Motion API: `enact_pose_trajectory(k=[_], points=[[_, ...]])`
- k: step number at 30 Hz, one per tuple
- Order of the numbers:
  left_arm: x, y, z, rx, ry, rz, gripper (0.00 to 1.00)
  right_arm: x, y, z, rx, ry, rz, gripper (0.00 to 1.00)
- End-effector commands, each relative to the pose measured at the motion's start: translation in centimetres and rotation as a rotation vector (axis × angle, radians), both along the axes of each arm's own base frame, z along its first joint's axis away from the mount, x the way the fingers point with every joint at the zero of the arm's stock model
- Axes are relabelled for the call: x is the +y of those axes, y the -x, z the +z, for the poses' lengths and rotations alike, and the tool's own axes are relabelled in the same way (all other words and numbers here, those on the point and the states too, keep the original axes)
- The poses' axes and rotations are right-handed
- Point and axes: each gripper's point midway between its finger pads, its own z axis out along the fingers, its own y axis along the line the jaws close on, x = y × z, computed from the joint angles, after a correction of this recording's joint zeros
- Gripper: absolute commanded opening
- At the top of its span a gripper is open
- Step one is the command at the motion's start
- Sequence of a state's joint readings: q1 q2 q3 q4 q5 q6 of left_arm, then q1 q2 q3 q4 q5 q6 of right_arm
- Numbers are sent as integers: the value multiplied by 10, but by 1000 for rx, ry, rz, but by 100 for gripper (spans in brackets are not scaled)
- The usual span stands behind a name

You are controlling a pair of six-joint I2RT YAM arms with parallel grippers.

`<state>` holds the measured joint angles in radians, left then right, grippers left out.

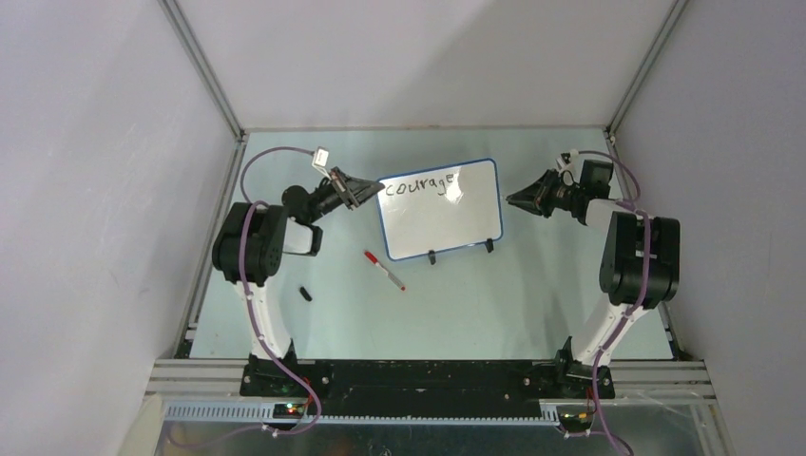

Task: Write a sentence on the whiteboard

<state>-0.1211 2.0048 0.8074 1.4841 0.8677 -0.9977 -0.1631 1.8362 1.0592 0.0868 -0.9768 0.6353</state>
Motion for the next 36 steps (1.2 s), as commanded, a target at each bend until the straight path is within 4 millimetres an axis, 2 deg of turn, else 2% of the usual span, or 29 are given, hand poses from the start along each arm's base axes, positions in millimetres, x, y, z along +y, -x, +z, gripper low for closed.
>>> enact_pose_trajectory(k=[1, 8, 15, 17, 18, 22, 26, 29, 31, 32, 33, 35, 36], points=[[-13, 9, 15, -58, 10, -62, 0, 14, 26, 32, -78, -9, 81, 0], [-18, 18, 16, -68, 2, -74, 0, 8, 41, 32, -77, 44, 33, 0], [-16, 21, 18, -78, -2, -65, 0, -25, 29, 40, -108, 146, -141, 0], [-17, 22, 18, -80, -3, -72, 4, -34, 29, 43, -100, 190, -197, 0], [-17, 22, 19, -82, -4, -74, 8, -39, 27, 43, -102, 219, -231, 0], [-17, 22, 20, -88, -6, -72, 24, -56, 28, 59, -151, 329, -342, 0], [-15, 25, 20, -103, -14, -59, 35, -61, 38, 81, -224, 441, -422, 0], [-12, 27, 21, -110, -18, -45, 41, -52, 43, 92, -280, 490, -441, 0], [-10, 28, 23, -119, -21, -32, 44, -39, 47, 101, -316, 502, -440, 0], [-9, 29, 22, -121, -25, -27, 45, -21, 51, 107, -346, 491, -402, 0], [-9, 29, 23, -125, -25, -22, 47, -16, 51, 110, -359, 495, -398, 0], [-8, 30, 23, -127, -27, -17, 52, 13, 59, 118, -408, 497, -346, 0], [-7, 30, 22, -128, -29, -13, 53, 18, 62, 123, -429, 500, -341, 0]])
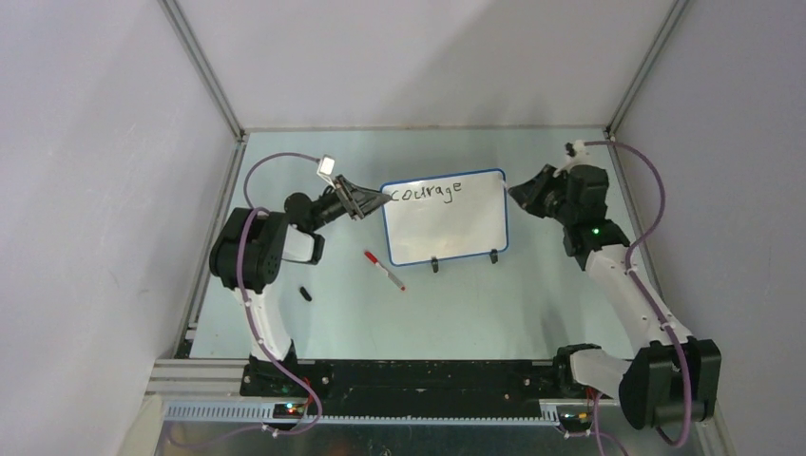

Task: Write a sentence on the whiteboard

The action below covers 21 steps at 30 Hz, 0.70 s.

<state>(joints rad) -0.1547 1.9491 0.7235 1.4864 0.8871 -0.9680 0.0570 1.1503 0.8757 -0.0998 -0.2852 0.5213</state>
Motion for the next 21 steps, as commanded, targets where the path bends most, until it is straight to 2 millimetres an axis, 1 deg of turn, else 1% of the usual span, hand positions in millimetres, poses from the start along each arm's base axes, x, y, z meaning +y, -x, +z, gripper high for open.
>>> enact_pose_trajectory(k=[1, 3, 4, 7, 8, 10, 11, 14, 16, 17, 18, 19, 20, 21], points=[[5, 2, 28, -135, -4, 35, 56, 25, 10, 19, -91, 81, 7, 0], [6, 4, 28, -141, -7, 45, 68, 33, 15, 27, -117, 98, 21, 0], [8, 5, 30, -148, -8, 50, 79, 39, 19, 30, -134, 111, 35, 0], [12, 8, 30, -162, -17, 72, 90, 44, 25, 36, -160, 144, 35, 0], [13, 9, 33, -172, -18, 78, 96, 49, 28, 37, -171, 158, 50, 0], [15, 11, 34, -186, -26, 95, 99, 50, 30, 39, -185, 192, 34, 0], [17, 12, 33, -185, -28, 103, 99, 50, 30, 38, -191, 211, 33, 0], [18, 17, 40, -226, -37, 119, 99, 56, 32, 36, -203, 263, 18, 0], [21, 22, 40, -242, -47, 139, 99, 59, 32, 35, -213, 297, 14, 0], [23, 22, 41, -248, -49, 154, 99, 58, 32, 34, -219, 317, 2, 0], [24, 25, 43, -262, -55, 163, 99, 62, 35, 34, -227, 320, 9, 0], [25, 27, 47, -278, -55, 174, 99, 62, 35, 34, -233, 330, 5, 0], [27, 29, 46, -279, -59, 181, 99, 63, 37, 36, -242, 327, 10, 0], [28, 31, 50, -289, -55, 186, 99, 65, 39, 39, -253, 324, 16, 0]])
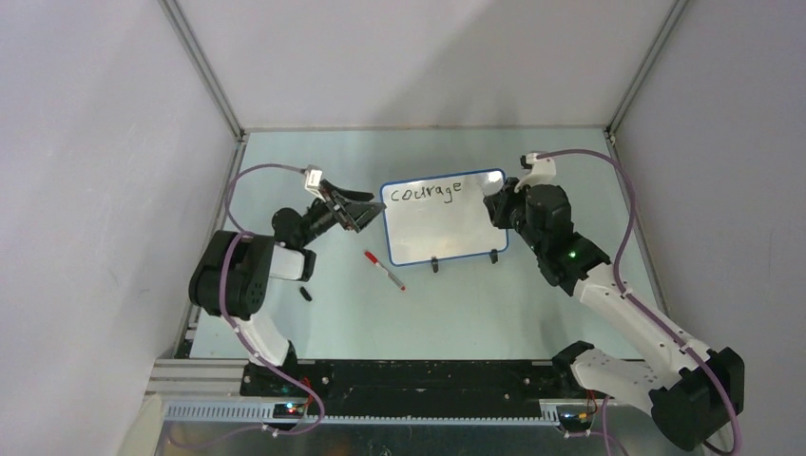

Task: Write a sentence on the whiteboard

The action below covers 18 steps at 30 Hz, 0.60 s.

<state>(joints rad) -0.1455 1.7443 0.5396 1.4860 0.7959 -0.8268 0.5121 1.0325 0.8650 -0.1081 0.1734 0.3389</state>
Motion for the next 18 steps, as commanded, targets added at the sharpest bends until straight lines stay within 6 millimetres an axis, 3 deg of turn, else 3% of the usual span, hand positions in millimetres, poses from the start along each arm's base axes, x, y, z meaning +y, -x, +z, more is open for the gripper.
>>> enact_pose_trajectory(k=[1, 6, 7, 8, 9, 10, 14, 18], points=[[10, 7, 29, -150, -11, 65, 99, -10, 0, 12, -75, 39, -53, 0], [23, 27, 51, -203, 0, 131, 99, -13, 9, 17, -129, 23, -57, 0], [27, 26, 43, -162, -11, 156, 99, -13, 9, 20, -144, 14, -58, 0], [30, 28, 51, -195, -33, 179, 99, -13, 10, 22, -159, 5, -58, 0], [35, 22, 37, -118, -62, 215, 99, -14, 10, 22, -165, 7, -61, 0], [39, 23, 44, -159, -98, 247, 99, -15, 11, 21, -172, 5, -66, 0], [65, 20, 36, -113, -194, 421, 99, -19, 15, 14, -205, 14, -84, 0], [95, 25, 41, -94, -218, 598, 99, -24, 20, 14, -264, 13, -111, 0]])
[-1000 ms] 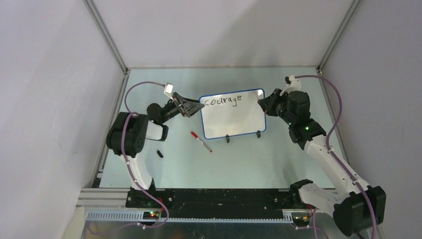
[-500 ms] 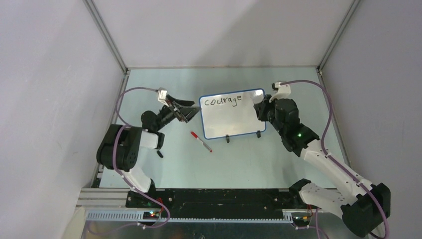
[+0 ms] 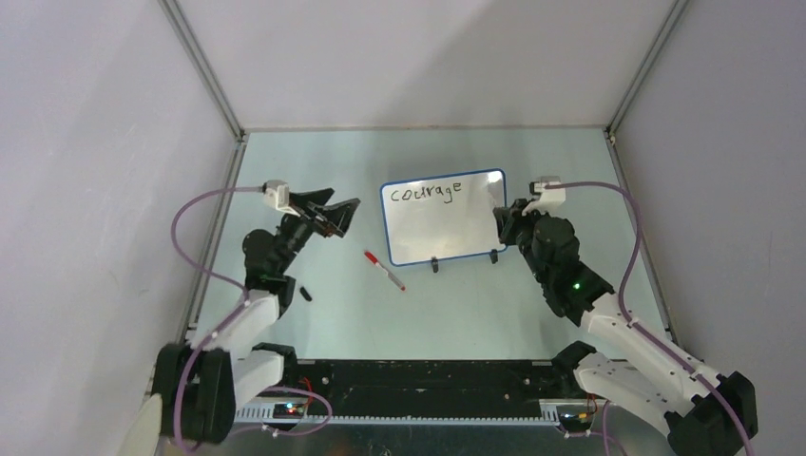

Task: Write a sentence on the whiteboard

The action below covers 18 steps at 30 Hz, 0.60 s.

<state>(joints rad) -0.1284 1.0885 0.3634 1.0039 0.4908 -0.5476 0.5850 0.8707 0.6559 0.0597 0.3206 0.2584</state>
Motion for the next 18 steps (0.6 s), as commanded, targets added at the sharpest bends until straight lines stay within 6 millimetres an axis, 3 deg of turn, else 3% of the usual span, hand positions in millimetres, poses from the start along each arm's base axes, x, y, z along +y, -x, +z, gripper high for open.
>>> enact_pose_trajectory(k=[1, 4, 6, 10, 18], points=[[44, -7, -26, 98, -70, 272, 99, -9, 1, 24, -134, -28, -53, 0], [82, -12, -35, 165, 14, 490, 99, -10, 2, 24, -146, -18, -69, 0], [95, -11, -42, 190, 61, 564, 99, -10, 3, 24, -148, -17, -70, 0], [82, -9, -36, 174, 51, 481, 99, -11, 6, 24, -161, -23, -68, 0], [67, -36, -12, 278, 99, 424, 99, -5, 3, 19, -157, -9, -46, 0]])
